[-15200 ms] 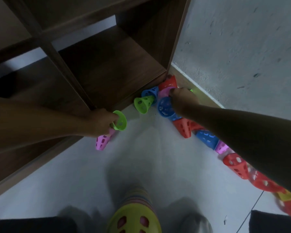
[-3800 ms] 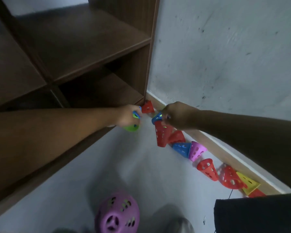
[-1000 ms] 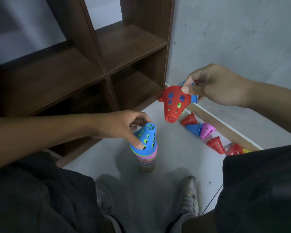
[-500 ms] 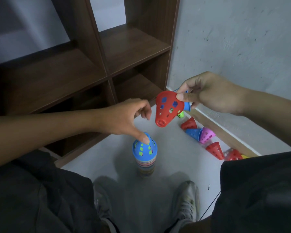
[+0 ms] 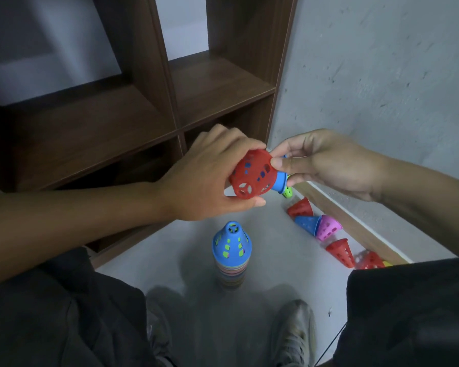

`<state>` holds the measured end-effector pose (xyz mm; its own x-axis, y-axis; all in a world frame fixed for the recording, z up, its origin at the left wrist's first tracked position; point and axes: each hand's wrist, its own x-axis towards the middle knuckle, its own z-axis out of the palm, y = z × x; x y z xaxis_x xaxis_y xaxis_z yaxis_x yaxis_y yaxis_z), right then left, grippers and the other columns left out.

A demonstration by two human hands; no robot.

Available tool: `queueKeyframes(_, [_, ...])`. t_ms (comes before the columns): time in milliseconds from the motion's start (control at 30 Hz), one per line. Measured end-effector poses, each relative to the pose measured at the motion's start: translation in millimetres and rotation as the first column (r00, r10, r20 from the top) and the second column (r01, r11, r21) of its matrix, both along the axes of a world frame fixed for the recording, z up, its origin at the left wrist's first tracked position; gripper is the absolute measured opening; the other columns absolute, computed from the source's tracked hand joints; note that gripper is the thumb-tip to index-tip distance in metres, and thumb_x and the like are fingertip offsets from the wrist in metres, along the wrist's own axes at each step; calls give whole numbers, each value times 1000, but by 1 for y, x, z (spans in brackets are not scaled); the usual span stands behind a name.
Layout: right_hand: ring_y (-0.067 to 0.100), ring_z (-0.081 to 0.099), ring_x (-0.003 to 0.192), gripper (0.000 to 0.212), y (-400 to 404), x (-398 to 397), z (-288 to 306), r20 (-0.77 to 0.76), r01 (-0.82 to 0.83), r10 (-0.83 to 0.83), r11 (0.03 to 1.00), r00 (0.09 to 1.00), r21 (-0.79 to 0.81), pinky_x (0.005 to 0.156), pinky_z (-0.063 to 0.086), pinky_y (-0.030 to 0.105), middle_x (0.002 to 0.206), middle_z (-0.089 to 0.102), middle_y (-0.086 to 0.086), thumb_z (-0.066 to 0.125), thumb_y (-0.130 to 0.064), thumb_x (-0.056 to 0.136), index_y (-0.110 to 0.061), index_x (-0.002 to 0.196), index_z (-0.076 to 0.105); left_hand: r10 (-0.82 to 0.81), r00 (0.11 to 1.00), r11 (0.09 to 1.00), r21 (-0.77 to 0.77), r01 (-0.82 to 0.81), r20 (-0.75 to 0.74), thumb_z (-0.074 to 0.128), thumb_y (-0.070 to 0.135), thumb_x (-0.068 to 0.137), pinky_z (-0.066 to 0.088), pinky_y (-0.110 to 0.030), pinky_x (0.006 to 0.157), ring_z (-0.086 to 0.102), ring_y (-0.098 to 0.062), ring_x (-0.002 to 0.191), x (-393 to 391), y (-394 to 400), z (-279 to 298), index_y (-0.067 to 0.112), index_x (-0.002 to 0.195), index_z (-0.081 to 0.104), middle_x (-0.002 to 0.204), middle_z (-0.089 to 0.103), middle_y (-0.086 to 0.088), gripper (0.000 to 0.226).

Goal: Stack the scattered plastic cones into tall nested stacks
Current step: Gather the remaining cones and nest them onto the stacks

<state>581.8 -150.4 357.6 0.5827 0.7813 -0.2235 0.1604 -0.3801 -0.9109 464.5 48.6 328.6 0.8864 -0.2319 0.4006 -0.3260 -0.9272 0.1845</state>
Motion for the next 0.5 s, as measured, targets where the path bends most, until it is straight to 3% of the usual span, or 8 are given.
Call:
queueKeyframes(200, [17, 70, 94, 12, 0, 7, -1, 113, 112, -105, 992, 988, -59, 72, 57, 23, 99, 76, 3, 65, -16, 94, -15, 98, 77, 26, 998, 988, -151, -35, -61, 60, 64, 75, 42, -43, 87, 52, -17, 96, -6, 7, 4, 20, 104, 61, 99, 61, 9, 53])
queueKeyframes(300, [20, 72, 93, 12, -2, 11, -2, 152, 199, -183, 976, 971, -93, 72, 58, 23, 100, 75, 4, 65, -14, 95, -17, 99, 76, -51, 985, 968, -250, 8, -166, 58, 59, 78, 44, -33, 83, 55, -15, 88, -10, 9, 2, 12, 92, 66, 88, 63, -1, 50])
queueKeyframes(400, [18, 74, 87, 17, -5, 12, -1, 117, 252, -243, 965, 963, -70, 77, 61, 28, 102, 74, 8, 66, -9, 93, -17, 109, 69, -123, 943, 962, -272, 36, -310, 56, 60, 81, 42, -19, 80, 55, -14, 86, -15, 6, -7, 13, 84, 67, 83, 64, -3, 48])
queueKeyframes(500, [19, 75, 85, 33, -4, 9, 2, 29, 267, -266, 963, 964, -45, 78, 61, 31, 100, 75, 10, 68, -7, 91, -18, 121, 61, -175, 871, 945, -328, 18, -458, 59, 63, 82, 47, -24, 78, 59, -16, 87, -17, 5, -19, 22, 78, 64, 81, 65, 2, 41])
